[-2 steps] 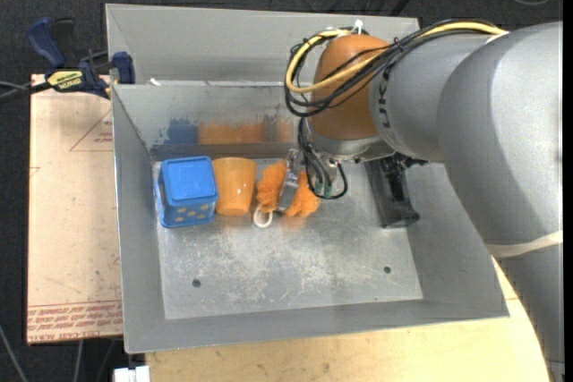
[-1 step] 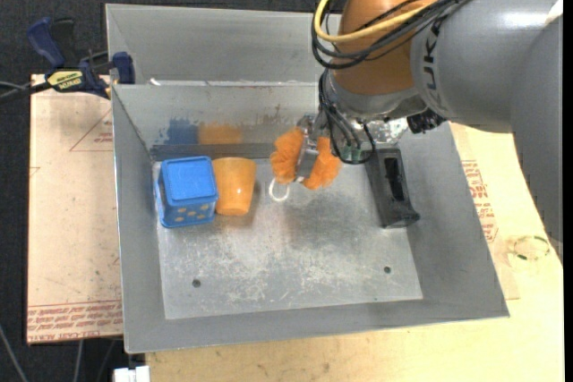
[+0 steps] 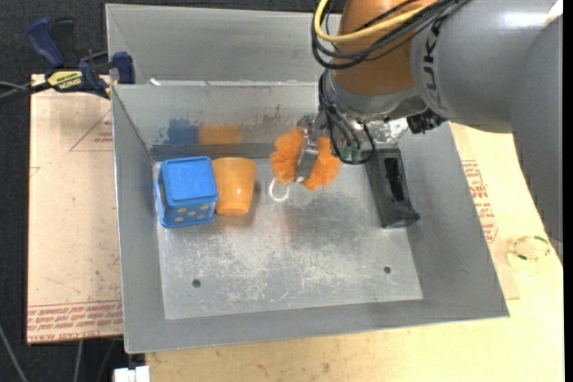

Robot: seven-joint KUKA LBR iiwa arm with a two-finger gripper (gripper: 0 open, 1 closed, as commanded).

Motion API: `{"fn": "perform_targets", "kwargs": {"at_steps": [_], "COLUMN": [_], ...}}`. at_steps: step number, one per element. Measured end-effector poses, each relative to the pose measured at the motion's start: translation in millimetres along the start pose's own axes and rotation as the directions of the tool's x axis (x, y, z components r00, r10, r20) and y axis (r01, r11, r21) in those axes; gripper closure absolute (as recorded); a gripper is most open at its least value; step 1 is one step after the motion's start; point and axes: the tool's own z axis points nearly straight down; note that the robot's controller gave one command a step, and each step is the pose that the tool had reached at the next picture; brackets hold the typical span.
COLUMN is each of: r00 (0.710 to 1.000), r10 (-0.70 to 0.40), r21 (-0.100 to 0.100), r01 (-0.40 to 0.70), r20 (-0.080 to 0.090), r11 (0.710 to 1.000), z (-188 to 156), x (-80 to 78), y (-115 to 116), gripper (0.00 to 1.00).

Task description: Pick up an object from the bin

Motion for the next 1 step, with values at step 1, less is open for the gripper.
{"fn": "perform_targets", "kwargs": {"at_steps": [1], "r00": [1.0], "r10": [-0.02], "r21": [0.0], "r01": [0.02], "r20": [0.0], "r11": [1.0], "z": [1.5], "x": [-0.1], "y": [-2.0], "gripper": [1.0]}}
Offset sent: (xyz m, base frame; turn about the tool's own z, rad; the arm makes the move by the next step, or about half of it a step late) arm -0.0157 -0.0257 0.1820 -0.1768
